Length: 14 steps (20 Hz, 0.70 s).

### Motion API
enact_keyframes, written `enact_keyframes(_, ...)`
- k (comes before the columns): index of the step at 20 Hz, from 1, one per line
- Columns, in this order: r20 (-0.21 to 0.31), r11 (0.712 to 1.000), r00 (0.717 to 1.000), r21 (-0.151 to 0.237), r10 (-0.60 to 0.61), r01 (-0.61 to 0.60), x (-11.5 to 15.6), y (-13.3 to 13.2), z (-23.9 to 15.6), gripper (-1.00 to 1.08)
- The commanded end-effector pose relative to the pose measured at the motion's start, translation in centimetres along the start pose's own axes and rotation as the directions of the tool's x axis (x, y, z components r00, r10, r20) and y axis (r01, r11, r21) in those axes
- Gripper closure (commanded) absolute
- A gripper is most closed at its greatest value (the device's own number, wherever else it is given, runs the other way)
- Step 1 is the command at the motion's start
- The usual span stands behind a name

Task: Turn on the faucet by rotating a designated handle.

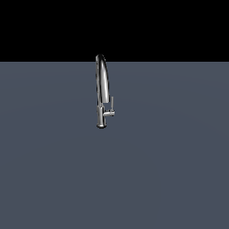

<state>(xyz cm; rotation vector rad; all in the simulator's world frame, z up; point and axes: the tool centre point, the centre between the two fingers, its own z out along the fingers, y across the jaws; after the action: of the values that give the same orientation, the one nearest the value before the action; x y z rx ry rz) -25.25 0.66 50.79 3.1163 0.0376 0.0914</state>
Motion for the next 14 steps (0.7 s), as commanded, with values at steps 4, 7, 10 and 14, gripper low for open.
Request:
enact_keyframes(4, 0.003, 1.000, 1.000, 0.002, 0.002, -0.002, 0.1, 0.0, 0.0, 1.08)
enact_keyframes(7, 0.012, 1.000, 1.000, 0.009, 0.010, -0.010, 0.5, -0.1, 0.1, 1.08)
enact_keyframes(10, 0.027, 1.000, 0.999, 0.020, 0.022, -0.022, 1.1, -0.1, 0.3, 1.08)
enact_keyframes(14, 0.057, 0.998, 0.997, 0.042, 0.045, -0.047, 2.3, -0.3, 0.6, 1.08)
